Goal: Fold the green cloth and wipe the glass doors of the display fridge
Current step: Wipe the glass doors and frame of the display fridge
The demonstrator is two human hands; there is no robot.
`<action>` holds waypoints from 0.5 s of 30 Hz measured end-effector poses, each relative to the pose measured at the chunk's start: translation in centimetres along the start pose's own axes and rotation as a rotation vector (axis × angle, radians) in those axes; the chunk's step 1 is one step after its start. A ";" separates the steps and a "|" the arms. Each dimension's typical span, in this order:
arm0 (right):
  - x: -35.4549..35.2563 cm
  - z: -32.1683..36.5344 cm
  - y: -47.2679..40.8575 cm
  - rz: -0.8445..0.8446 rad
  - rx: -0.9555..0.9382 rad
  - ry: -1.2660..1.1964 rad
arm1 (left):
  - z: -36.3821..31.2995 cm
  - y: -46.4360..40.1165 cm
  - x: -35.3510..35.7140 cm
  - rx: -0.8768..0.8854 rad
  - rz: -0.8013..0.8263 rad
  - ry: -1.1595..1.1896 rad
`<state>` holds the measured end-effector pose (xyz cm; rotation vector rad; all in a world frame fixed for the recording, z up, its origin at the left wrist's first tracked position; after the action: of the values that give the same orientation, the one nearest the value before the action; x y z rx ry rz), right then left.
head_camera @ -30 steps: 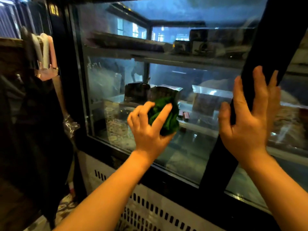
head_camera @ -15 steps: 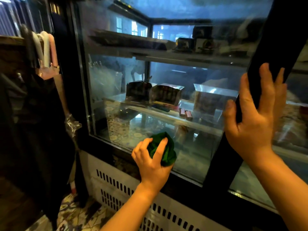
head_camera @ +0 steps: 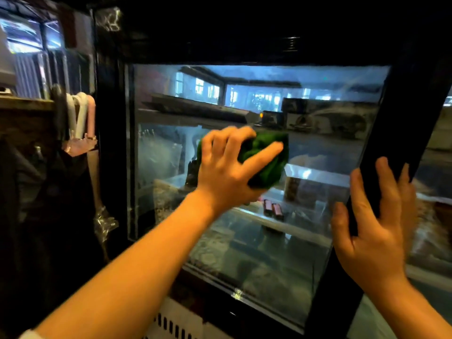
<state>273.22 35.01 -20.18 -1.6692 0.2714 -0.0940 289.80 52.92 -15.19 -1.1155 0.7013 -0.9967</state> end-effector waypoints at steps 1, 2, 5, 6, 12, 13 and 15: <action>0.0 0.0 0.0 0.003 0.000 0.004 | 1.0 -1.4 0.1 0.025 -0.003 -0.001; 0.0 0.0 0.2 0.007 0.003 0.007 | 2.0 -2.7 0.0 0.041 0.005 -0.003; 0.1 -0.3 0.1 0.012 0.005 0.005 | 4.6 -5.4 -0.1 0.084 0.007 -0.039; 0.2 -0.3 0.0 0.011 0.002 0.004 | 5.4 -6.1 -0.1 0.111 0.008 -0.054; 0.2 -0.3 0.0 -0.001 0.005 0.021 | 8.5 -8.4 0.0 0.135 -0.014 -0.054; 0.1 -0.2 -0.1 0.008 -0.001 0.031 | 8.5 -8.3 0.1 0.111 -0.018 -0.067; -0.3 0.4 -0.5 0.037 -0.016 0.119 | 8.2 -8.1 0.3 0.047 -0.027 -0.085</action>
<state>273.09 35.46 -19.71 -1.6761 0.3939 -0.1639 294.65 54.94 -4.97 -1.1218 0.5926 -0.9781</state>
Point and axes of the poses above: each hand's wrist, its own y-axis away from the middle knuckle, its own x-axis out of the palm, z = x × y, the point moved 1 cm from there along -y, towards the middle knuckle, and after that the axes turned 7 degrees about y, right-handed, at the moved point
